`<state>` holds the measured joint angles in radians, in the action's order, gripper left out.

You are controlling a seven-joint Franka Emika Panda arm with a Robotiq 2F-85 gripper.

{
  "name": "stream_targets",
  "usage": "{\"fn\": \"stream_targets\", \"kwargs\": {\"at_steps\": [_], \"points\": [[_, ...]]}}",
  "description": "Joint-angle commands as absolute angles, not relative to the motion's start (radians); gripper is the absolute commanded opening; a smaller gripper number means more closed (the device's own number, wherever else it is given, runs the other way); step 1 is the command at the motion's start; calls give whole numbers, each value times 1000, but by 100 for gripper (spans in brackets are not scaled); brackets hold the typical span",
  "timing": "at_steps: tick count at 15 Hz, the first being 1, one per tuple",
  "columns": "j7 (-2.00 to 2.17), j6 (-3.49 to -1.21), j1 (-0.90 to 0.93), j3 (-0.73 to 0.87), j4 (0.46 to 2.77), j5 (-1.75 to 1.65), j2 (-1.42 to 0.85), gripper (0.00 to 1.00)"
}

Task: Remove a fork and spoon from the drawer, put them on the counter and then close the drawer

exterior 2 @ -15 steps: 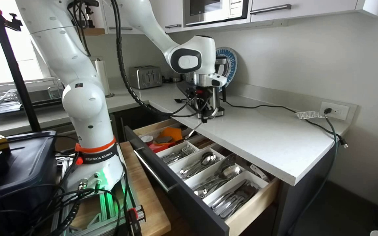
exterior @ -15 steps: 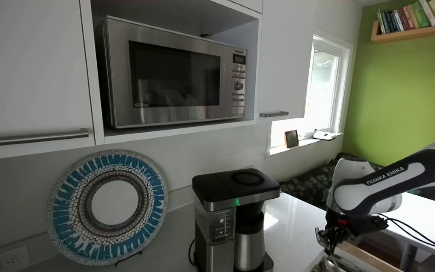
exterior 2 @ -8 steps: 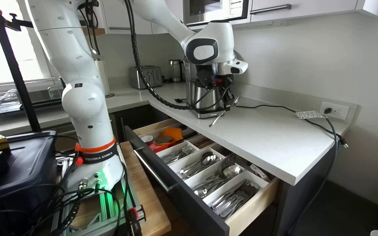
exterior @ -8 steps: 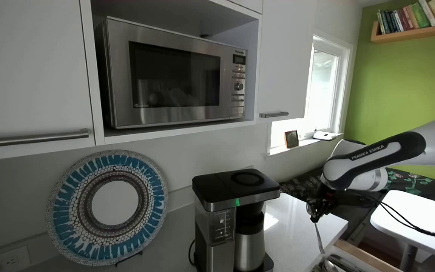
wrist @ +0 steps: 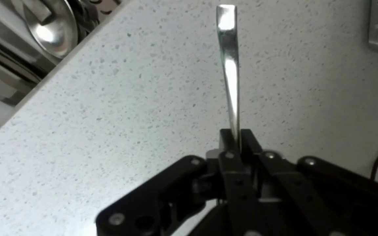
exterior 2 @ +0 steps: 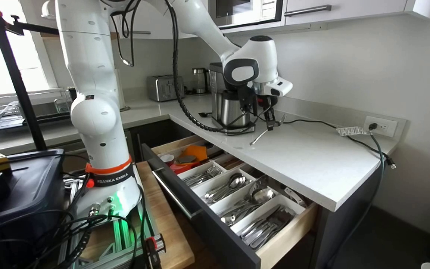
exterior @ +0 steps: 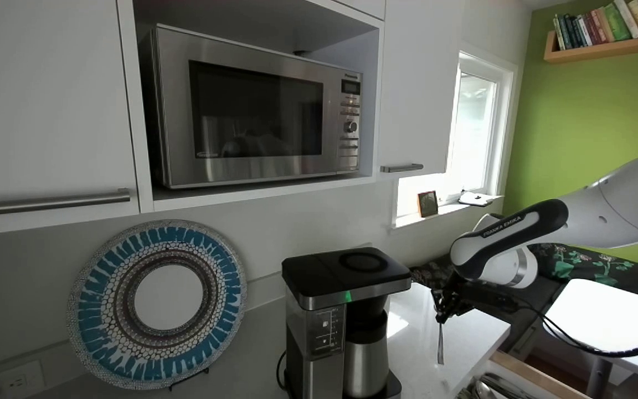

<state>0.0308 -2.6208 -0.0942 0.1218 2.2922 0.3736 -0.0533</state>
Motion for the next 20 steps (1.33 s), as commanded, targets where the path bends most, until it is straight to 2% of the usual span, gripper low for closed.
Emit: {"fn": "stream_targets", "kwargs": {"at_steps": [1,13,14,15,17,20], "points": [[64,-2627,-104,94,2244,489,-143,2],[249,-2643,-108,114,2225,417,-289,2],[264,-2644,-105,117,2224,405,-284,6],[263,-2645,-106,114,2229,402,-274,34],[301,-2640,-92,130,2251,347,-233,37],[333,-2611,-86,145,2289,259,-155,60]]}}
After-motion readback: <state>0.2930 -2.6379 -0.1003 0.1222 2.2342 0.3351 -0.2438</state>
